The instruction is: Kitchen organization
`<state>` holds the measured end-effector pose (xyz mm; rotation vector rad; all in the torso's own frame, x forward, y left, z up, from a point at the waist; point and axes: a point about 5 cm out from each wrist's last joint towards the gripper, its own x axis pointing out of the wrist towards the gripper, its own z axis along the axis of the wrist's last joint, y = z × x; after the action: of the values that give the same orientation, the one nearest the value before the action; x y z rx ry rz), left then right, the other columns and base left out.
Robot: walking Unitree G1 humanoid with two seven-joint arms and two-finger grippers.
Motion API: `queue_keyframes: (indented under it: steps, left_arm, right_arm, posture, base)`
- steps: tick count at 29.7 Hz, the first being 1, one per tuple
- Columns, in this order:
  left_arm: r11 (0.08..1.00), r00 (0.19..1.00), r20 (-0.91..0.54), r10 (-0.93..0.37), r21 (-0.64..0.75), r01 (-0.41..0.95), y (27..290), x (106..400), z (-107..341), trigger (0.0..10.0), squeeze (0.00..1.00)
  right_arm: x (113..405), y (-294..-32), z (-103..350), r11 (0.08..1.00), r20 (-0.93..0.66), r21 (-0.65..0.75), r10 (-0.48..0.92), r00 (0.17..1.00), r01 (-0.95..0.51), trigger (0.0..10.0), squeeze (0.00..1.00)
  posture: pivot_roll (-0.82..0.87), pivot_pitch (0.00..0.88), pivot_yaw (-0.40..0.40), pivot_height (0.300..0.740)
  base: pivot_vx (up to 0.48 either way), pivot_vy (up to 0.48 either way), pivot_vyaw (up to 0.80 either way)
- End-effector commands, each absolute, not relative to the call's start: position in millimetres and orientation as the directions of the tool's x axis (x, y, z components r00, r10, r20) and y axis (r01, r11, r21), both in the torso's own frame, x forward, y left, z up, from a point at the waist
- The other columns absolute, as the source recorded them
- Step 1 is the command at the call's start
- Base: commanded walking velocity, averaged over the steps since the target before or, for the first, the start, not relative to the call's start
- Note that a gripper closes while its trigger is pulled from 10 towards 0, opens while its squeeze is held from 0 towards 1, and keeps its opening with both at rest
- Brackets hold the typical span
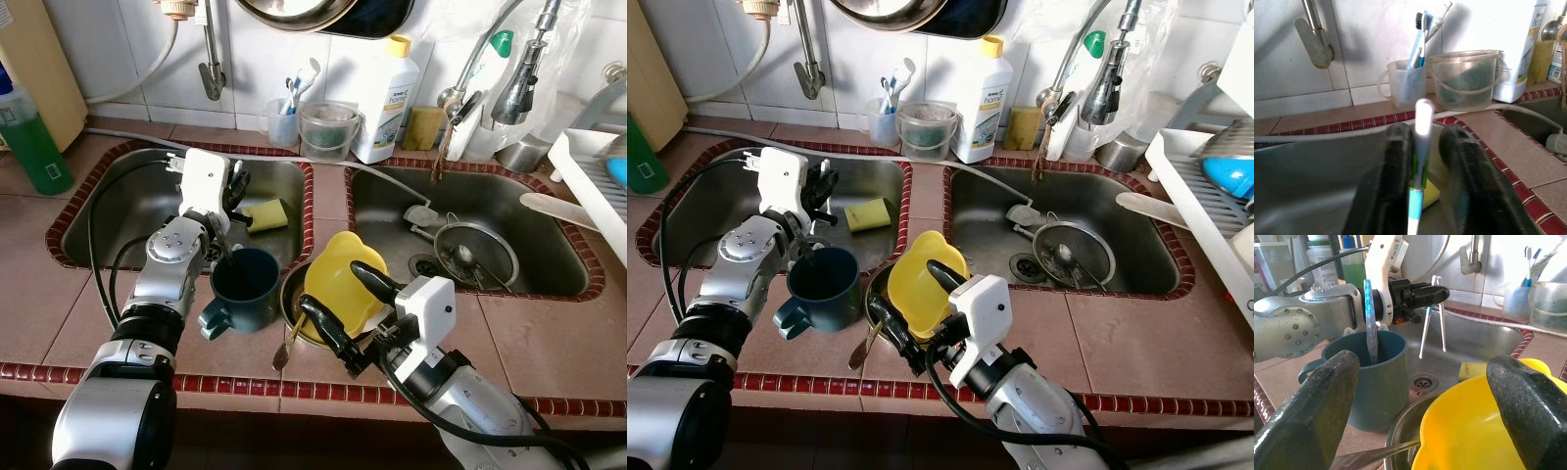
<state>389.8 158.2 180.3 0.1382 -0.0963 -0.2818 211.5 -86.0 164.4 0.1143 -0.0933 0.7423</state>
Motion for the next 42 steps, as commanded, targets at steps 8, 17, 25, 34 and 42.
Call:
queue_keyframes:
  steps: [8,17,25,34,42]
  left_arm:
    - [0.946,0.948,0.113,-0.296,0.175,0.274,159,394,195,10.0,1.00]
    - [0.926,0.944,0.119,-0.307,0.266,0.268,159,393,196,10.0,1.00]
    - [0.926,0.949,0.116,-0.293,0.281,0.252,161,393,197,10.0,0.00]
    - [0.942,0.958,0.137,-0.252,0.262,0.211,169,393,201,10.0,0.00]
    - [0.966,0.972,0.176,-0.153,0.236,0.109,193,389,208,10.0,0.00]
  right_arm:
    - [214,-85,173,0.733,0.158,0.061,0.663,0.732,-0.677,10.0,0.00]
    - [220,-81,176,0.735,0.182,0.063,0.656,0.732,-0.675,10.0,0.00]
    - [227,-82,180,0.753,0.205,0.070,0.631,0.748,-0.654,10.0,0.00]
    - [238,-82,185,0.762,0.224,0.057,0.619,0.753,-0.645,10.0,0.00]
    - [245,-82,185,0.772,0.245,0.031,0.610,0.754,-0.635,10.0,0.00]
  posture:
    - [-0.26,0.053,-0.049,0.740]
    - [-0.25,0.053,-0.045,0.740]
    - [-0.24,0.052,-0.044,0.740]
    - [-0.22,0.049,-0.052,0.740]
    - [-0.21,0.045,-0.052,0.740]
  base:
    - [0.000,0.000,0.00]
    - [0.000,0.000,0.00]
    - [0.000,0.000,0.00]
    - [0.000,0.000,0.00]
    - [0.000,0.000,0.00]
